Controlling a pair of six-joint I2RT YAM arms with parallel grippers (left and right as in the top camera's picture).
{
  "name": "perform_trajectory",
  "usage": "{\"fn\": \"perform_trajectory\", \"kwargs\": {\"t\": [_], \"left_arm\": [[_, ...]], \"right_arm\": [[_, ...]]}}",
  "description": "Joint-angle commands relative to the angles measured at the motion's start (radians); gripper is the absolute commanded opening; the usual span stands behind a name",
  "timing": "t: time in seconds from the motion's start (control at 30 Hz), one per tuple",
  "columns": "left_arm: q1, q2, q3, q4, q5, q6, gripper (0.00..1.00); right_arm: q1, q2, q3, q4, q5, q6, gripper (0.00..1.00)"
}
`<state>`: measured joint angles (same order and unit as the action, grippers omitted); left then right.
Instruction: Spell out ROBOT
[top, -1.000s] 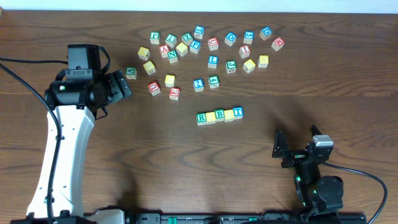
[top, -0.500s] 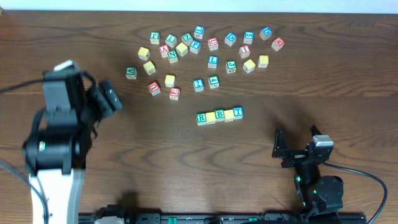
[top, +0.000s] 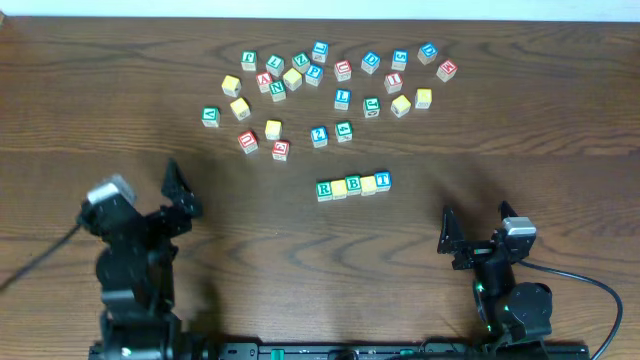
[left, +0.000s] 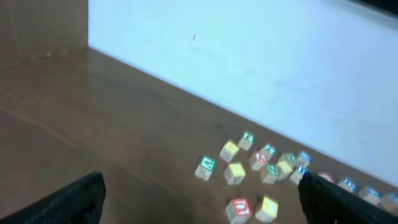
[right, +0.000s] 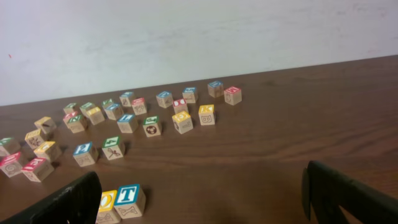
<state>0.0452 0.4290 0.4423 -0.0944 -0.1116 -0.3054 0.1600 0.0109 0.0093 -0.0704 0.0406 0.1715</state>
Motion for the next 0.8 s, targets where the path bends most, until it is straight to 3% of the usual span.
{"fn": "perform_trajectory", "kwargs": {"t": [0.0, 0.17, 0.4, 0.63, 0.77], "left_arm": [[0.004, -0.121, -0.138, 0.113, -0.013, 0.043, 0.98], [0.004, -0.25, -0.28, 0.216, -0.012, 0.115, 0.98], [0.004, -0.383, -0.388, 0.223, -0.012, 0.202, 0.98], [0.009, -0.428, -0.438, 0.182, -0.013, 0.219, 0.97], [0.011, -0.428, -0.439, 0.075, -0.013, 0.219, 0.98]], "right_arm": [[-0.008, -0.006, -0.004, 0.0, -0.002, -0.001, 0.99], [-0.008, -0.006, -0.004, 0.0, -0.002, -0.001, 0.99], [-0.008, -0.006, -0.004, 0.0, -0.002, -0.001, 0.99], [-0.008, -0.006, -0.004, 0.0, -0.002, -0.001, 0.99], [-0.008, -0.006, -0.004, 0.0, -0.002, -0.001, 0.99]]}}
